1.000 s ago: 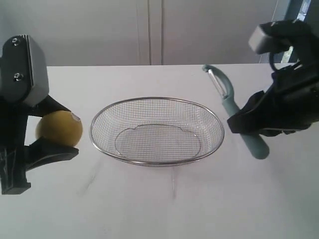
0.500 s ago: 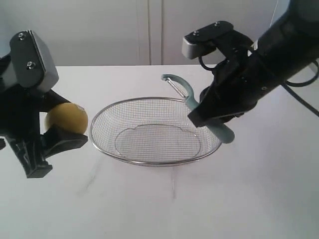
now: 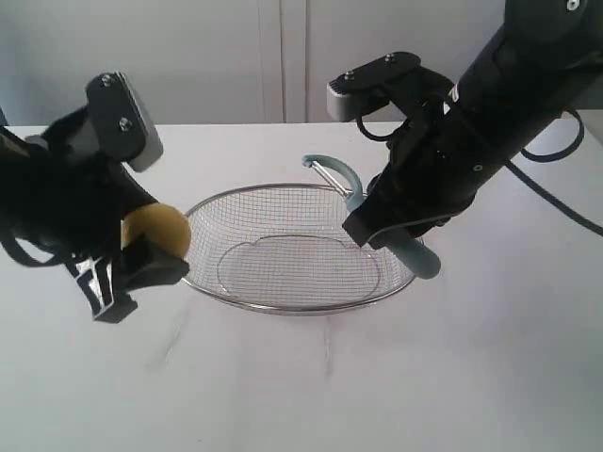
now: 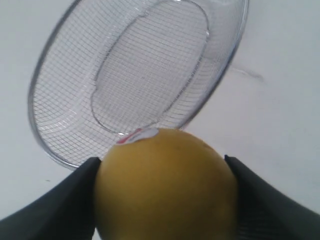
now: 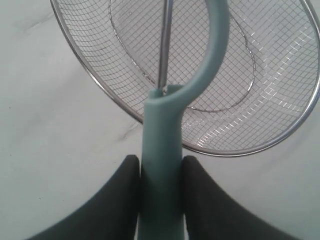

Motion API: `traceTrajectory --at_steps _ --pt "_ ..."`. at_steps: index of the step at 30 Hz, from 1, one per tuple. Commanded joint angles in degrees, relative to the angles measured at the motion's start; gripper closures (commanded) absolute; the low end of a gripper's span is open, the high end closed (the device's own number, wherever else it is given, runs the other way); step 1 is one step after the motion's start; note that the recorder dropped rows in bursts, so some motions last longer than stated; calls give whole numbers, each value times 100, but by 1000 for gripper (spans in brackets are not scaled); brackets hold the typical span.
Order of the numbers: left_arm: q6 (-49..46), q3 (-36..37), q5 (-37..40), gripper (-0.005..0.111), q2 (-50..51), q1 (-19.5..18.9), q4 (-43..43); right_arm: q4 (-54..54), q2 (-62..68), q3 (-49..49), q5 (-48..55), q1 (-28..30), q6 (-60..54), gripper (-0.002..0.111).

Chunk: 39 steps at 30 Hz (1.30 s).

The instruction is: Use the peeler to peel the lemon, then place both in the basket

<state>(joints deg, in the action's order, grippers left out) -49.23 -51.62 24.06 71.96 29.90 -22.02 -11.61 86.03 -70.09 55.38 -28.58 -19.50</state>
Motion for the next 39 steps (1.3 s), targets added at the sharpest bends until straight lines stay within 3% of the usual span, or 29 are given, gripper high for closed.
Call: traceTrajectory --at_steps 1,21,27,34,39 --pt "-108 -38 337 107 6 330 362 -38 -15 -46 -22 -9 31 108" --pt "-45 -38 337 107 6 415 270 -666 551 -46 -375 -793 -91 108" --pt "535 -38 -28 107 44 415 270 -585 622 -56 -712 -1086 159 108" --pt "597 -38 -25 107 162 415 243 1269 885 -150 -595 -1597 1694 108" --pt "706 -38 -25 107 162 415 233 1373 885 -322 -643 -1708 1860 108"
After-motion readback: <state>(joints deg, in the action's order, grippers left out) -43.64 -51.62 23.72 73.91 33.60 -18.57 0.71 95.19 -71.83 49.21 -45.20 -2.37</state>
